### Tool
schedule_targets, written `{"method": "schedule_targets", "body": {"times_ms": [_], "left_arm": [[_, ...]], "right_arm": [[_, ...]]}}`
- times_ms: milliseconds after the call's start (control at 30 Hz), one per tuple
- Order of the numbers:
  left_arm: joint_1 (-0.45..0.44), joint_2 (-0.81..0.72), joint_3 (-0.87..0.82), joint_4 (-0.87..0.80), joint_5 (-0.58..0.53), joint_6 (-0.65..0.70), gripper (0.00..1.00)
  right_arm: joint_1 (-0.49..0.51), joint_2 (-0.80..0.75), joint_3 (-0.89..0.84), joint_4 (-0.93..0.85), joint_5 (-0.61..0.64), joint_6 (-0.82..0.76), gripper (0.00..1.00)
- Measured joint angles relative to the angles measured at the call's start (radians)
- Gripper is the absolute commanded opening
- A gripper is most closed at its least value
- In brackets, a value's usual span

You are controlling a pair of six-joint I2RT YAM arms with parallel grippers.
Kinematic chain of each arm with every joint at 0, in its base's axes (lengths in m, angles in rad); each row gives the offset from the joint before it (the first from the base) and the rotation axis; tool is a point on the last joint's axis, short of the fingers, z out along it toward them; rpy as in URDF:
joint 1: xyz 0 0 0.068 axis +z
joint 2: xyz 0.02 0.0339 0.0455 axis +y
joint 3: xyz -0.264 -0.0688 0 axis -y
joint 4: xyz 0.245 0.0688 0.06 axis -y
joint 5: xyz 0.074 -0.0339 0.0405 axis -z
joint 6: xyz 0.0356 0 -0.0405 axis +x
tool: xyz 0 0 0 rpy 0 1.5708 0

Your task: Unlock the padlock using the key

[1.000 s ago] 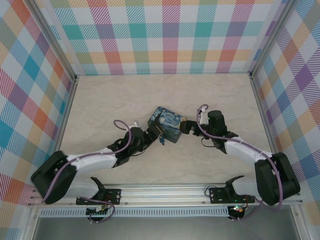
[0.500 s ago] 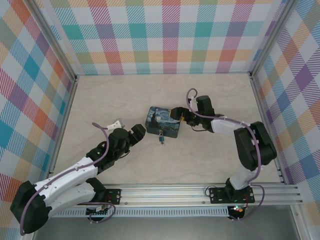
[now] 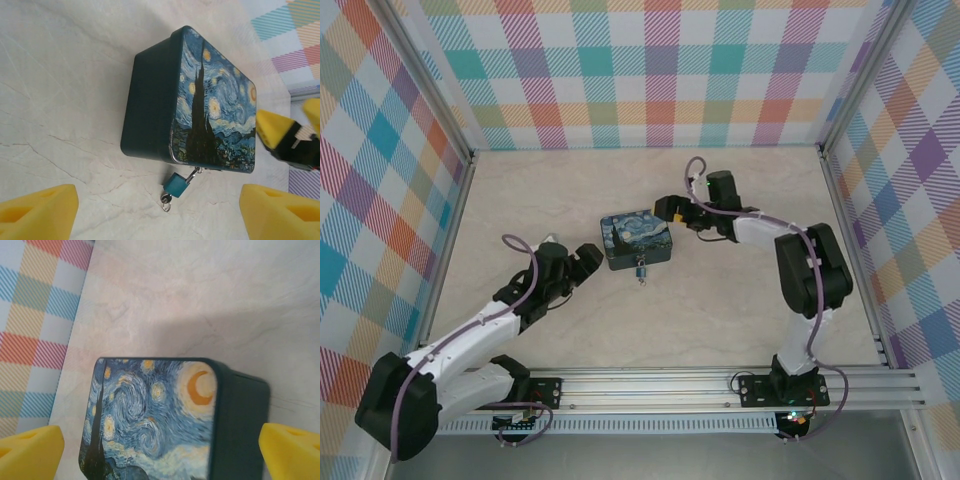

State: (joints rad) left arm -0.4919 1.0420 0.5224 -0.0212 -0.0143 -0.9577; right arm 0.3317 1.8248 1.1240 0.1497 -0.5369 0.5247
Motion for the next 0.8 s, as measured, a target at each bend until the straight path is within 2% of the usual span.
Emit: {"method": "schedule_targets", "body": {"times_ms": [67, 200, 267, 367, 500, 600, 800], "left_arm": [[0.038, 0.043, 0.026, 0.011, 0.049, 0.012, 0.85], [0.098, 0.129, 0.078, 0.051, 0.144, 0.033, 0.85], [0.136, 0.182, 0.111, 0.069, 0.203, 0.043, 0.84], [0.188, 0.282, 0.183, 0.095, 0.297, 0.056, 0.84], [0.209, 0.418, 0.320, 0.101, 0.401, 0.095, 0.82], [0.209, 0.496, 0.415, 0.111, 0.469, 0.118, 0.79], [0.209, 0.572, 0.491, 0.128, 0.534, 0.137, 0.79]], "right_arm": [[-0.028, -0.080, -0.034, -0.030, 0.021, -0.021, 1.00], [-0.057, -0.282, -0.156, -0.052, 0.044, -0.027, 0.91], [-0.028, -0.365, -0.247, -0.038, 0.051, 0.008, 0.88], [0.072, -0.433, -0.401, 0.017, 0.079, 0.079, 0.82], [0.223, -0.388, -0.538, 0.137, 0.136, 0.176, 0.71], [0.267, -0.295, -0.560, 0.257, 0.182, 0.232, 0.65], [0.319, -0.121, -0.554, 0.469, 0.268, 0.322, 0.52]]}}
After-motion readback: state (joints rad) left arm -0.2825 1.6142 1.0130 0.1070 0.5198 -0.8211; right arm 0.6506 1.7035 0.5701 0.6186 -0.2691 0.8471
